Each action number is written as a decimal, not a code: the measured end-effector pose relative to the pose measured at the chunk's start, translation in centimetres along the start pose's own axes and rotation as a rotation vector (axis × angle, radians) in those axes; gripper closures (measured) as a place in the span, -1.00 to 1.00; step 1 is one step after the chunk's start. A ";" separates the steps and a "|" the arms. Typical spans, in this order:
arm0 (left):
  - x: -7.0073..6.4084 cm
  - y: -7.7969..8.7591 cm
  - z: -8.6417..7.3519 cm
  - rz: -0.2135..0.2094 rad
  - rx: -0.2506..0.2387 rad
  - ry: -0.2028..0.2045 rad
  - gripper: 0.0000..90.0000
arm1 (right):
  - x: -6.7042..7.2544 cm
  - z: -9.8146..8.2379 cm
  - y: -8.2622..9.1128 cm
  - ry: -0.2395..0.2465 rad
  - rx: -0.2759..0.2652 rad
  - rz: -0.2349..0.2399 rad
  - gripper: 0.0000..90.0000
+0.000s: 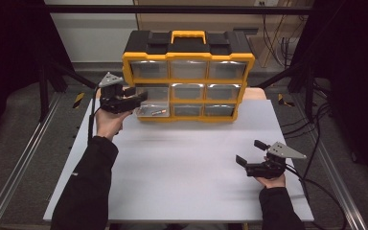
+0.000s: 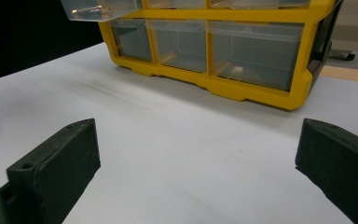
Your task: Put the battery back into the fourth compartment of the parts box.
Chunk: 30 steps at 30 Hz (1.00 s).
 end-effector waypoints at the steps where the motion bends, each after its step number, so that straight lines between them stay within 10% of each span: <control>1: 0.0 0.5 -0.1 -0.012 -0.019 0.004 -0.14 | 0.0 0.0 0.0 0.000 0.000 0.000 -0.99; 11: -0.1 4.0 -3.9 -0.066 -0.071 -0.033 -0.74 | 0.1 0.0 0.0 -0.010 0.005 0.000 -1.00; 30: 1.3 6.8 -14.7 -0.067 -0.026 0.014 -0.88 | 0.1 -0.1 -0.1 -0.008 0.006 -0.005 -1.00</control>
Point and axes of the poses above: each handheld gripper's, and its own axes: y roughly backward along the jaws, z roughly out of its top, x roughly to its left, the point moved 5 cm from there along -y, roughly forward along the jaws, and after that the axes turned 2 degrees about z, right-handed, at the moved point
